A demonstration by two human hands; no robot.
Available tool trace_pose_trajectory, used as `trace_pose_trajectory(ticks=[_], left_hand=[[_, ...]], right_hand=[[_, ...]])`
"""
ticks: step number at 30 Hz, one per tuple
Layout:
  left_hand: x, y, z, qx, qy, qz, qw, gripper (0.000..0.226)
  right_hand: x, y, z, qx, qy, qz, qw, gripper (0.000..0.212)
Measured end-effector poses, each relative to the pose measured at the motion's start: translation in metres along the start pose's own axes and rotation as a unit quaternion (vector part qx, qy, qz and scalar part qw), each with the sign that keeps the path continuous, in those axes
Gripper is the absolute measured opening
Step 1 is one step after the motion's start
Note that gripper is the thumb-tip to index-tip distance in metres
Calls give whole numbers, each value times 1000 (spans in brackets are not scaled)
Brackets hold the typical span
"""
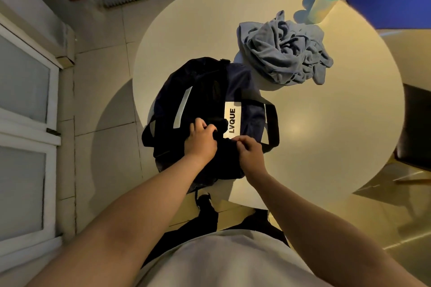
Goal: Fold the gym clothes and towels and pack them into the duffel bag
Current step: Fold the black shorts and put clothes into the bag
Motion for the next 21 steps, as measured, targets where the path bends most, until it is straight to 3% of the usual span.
trace_pose_trajectory(ticks=[4,7,9,12,17,19,21], left_hand=[[-11,-2,-5,96,-25,-64,993,49],[-14,-3,-6,149,-13,-83,985,57],[-13,-2,-4,171,6,-77,982,61],[-6,-1,0,189,33,-51,980,76],[-3,1,8,201,56,-32,978,92],[-5,0,8,203,48,-20,978,90],[-6,-2,7,205,40,-12,978,79]], right_hand=[[0,-1,2,-19,13,-50,998,25],[0,-3,1,-9,15,-39,999,12],[0,-2,-3,-5,32,72,997,26],[11,5,-8,18,66,308,949,56],[31,11,-16,100,99,442,886,41],[35,7,-20,101,96,423,896,36],[34,-1,-19,81,90,334,935,37]])
Point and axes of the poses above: each hand's wrist, its own z-axis away from the middle knuckle, its own y-axis out of the palm, x = y × z, the point moved 1 cm from there along -z, towards the middle knuckle, and after that the axes turned 8 degrees about x, right-handed, at the moved point
